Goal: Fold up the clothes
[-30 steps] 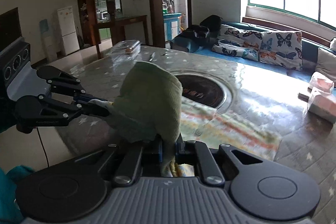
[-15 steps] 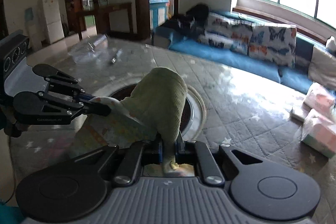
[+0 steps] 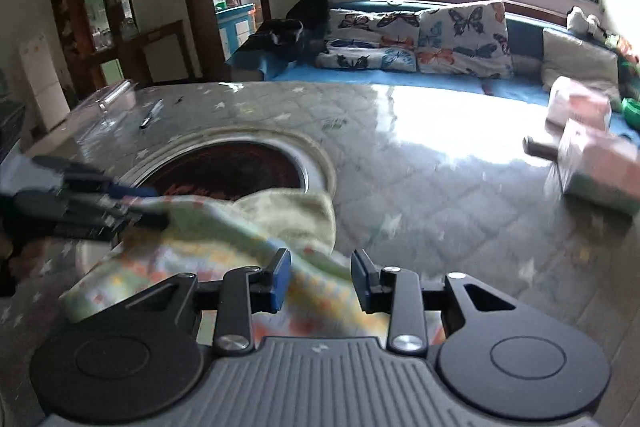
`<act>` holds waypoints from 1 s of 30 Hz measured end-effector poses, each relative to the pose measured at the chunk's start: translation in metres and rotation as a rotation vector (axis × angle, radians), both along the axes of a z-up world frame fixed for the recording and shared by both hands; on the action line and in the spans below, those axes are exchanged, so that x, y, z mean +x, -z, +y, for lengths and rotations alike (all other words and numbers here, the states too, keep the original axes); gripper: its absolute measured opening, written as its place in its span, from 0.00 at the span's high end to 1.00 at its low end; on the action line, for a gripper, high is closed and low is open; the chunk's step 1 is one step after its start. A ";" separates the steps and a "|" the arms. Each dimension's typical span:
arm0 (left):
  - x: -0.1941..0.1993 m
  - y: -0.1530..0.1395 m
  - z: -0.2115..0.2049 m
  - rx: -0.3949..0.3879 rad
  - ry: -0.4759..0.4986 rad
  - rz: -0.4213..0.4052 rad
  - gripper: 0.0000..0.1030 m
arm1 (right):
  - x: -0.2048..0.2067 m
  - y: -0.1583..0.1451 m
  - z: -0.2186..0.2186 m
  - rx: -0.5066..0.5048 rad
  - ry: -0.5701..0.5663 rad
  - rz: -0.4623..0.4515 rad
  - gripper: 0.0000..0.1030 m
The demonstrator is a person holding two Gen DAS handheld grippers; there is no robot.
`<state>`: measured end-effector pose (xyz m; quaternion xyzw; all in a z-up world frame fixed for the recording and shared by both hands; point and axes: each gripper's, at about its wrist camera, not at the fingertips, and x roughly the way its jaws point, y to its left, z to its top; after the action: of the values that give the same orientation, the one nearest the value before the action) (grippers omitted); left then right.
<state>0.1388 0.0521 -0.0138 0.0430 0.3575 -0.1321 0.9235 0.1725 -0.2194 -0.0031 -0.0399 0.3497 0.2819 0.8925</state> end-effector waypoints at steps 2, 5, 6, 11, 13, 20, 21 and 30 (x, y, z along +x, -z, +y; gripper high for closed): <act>0.003 -0.001 0.001 0.012 -0.026 -0.001 0.58 | -0.006 0.008 -0.004 0.009 0.005 0.024 0.68; 0.007 0.003 0.007 0.021 -0.069 0.010 0.58 | -0.007 0.021 -0.021 0.017 0.064 0.048 0.68; 0.007 0.004 0.008 0.023 -0.079 0.013 0.58 | -0.007 0.024 -0.026 0.019 0.085 0.055 0.69; 0.003 -0.002 0.010 0.054 -0.126 -0.012 0.58 | -0.009 0.018 -0.045 0.048 0.141 0.034 0.73; -0.002 -0.011 0.005 0.031 -0.117 -0.039 0.58 | -0.009 0.012 -0.044 0.048 0.136 0.013 0.72; -0.008 -0.027 -0.038 -0.063 0.033 -0.049 0.60 | 0.004 0.008 -0.005 0.071 0.041 0.020 0.75; -0.005 -0.026 -0.045 -0.068 0.052 -0.042 0.60 | 0.008 0.009 0.000 0.071 0.035 0.027 0.75; 0.029 -0.003 -0.072 -0.098 0.072 0.016 0.60 | 0.035 0.029 0.015 0.040 0.079 0.085 0.82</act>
<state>0.1683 -0.0199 -0.0106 0.0094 0.3561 -0.1831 0.9163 0.2072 -0.2048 -0.0321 0.0038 0.3829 0.2547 0.8880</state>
